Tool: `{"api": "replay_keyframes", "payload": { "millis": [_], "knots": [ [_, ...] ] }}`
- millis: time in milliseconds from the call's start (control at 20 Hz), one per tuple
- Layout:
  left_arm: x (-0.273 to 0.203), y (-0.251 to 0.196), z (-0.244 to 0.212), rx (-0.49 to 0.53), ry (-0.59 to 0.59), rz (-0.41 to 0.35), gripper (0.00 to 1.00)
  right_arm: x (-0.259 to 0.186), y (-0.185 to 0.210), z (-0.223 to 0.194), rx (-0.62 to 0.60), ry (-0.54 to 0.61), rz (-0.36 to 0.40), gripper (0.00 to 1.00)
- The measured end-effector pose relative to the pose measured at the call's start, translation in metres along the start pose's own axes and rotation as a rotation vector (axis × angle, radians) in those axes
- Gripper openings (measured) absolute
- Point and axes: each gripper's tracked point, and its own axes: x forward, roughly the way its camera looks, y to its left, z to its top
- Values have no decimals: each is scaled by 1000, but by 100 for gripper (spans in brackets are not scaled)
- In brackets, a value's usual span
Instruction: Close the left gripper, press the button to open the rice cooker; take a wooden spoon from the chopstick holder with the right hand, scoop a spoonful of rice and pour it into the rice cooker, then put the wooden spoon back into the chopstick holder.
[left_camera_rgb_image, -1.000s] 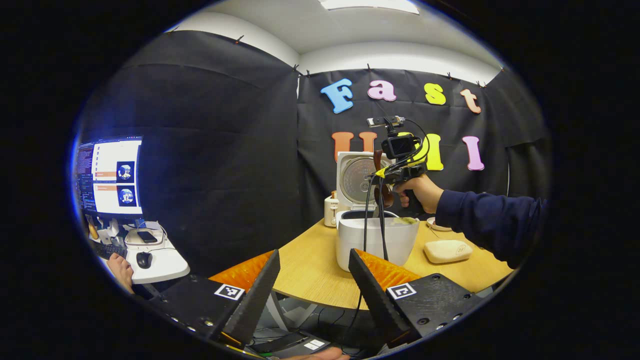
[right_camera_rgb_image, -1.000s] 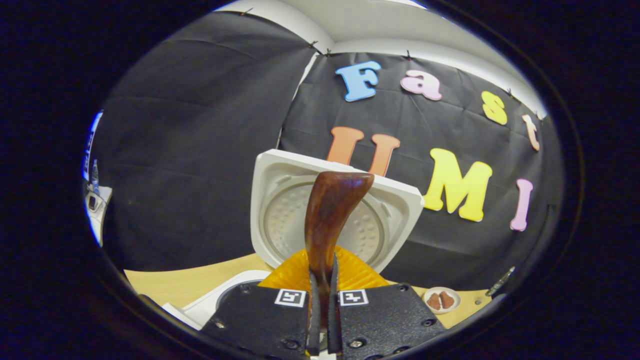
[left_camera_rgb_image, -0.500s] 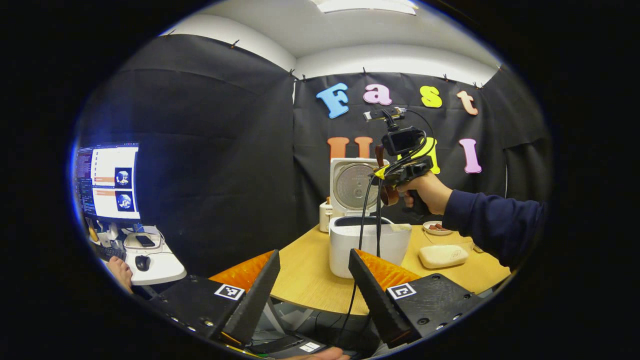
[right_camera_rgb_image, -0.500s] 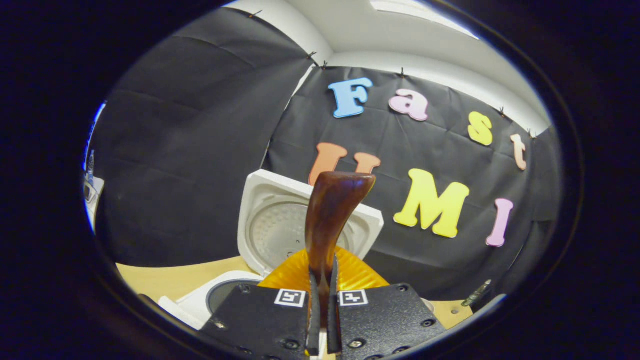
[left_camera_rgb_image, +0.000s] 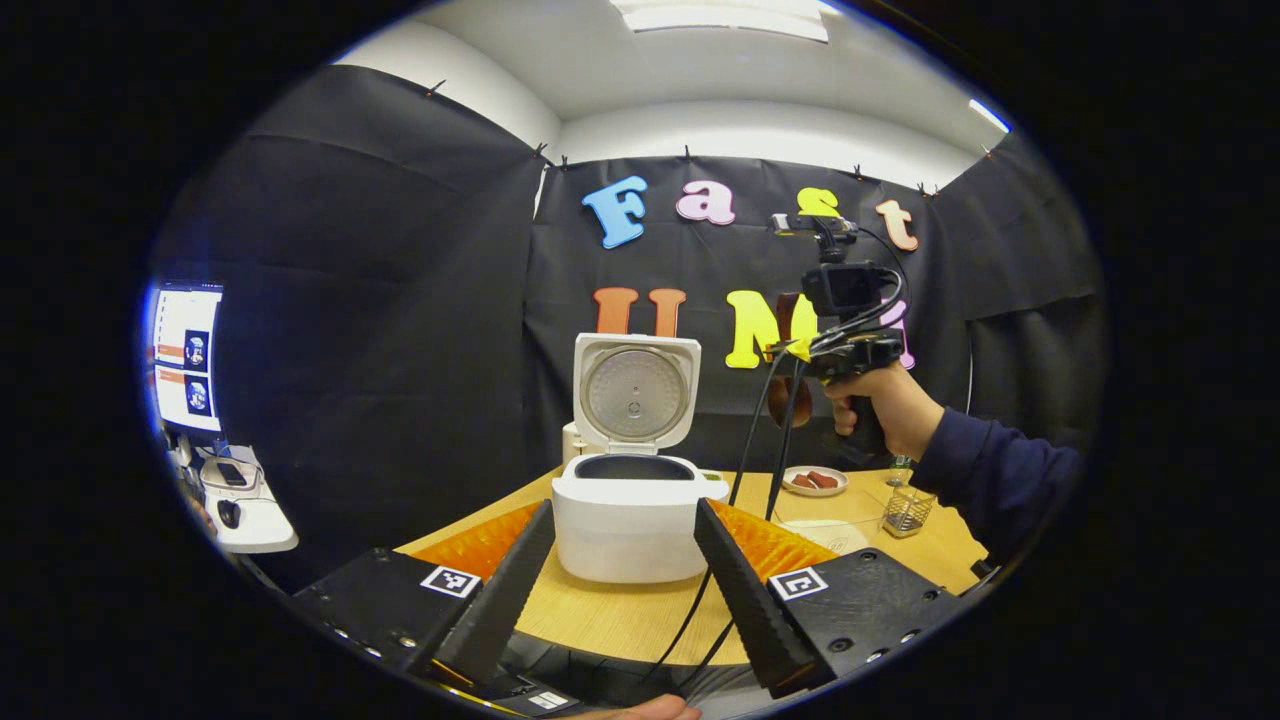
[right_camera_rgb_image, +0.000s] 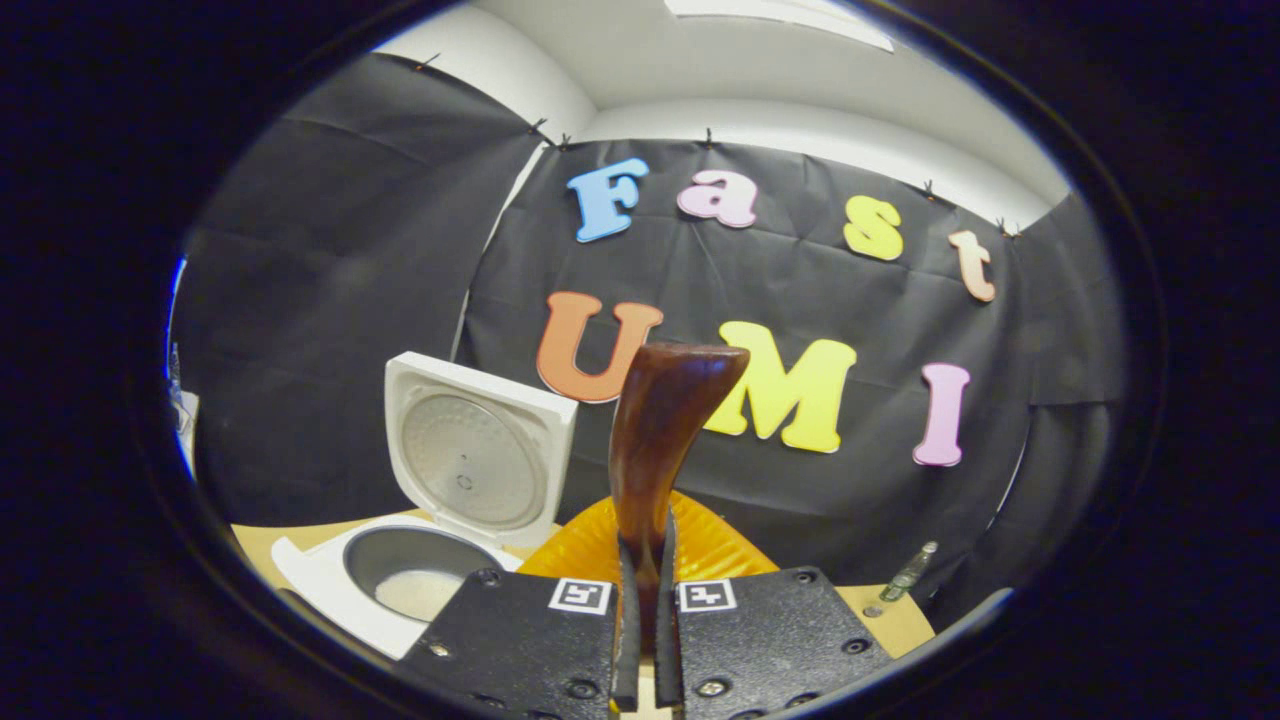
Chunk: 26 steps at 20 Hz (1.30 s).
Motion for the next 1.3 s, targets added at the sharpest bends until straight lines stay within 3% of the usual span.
{"api": "replay_keyframes", "payload": {
  "millis": [200, 600, 750, 950, 1300],
  "knots": [
    [13, -38, 4, -44, -2, -61, 90, -28, -63, -9, 59, 7, -29, 11],
    [59, -85, -14, -65, 53, -82, 91, -62, -195, -60, 163, 43, -155, 14],
    [69, -103, -27, -49, 70, -97, 91, -69, -224, -80, 201, 42, -170, 14],
    [81, -120, -46, -38, 108, -122, 91, -67, -267, -121, 199, 60, -257, 15],
    [93, -119, -38, -6, 54, -104, 91, -49, -284, -186, 210, 97, -283, 15]
  ]
}}
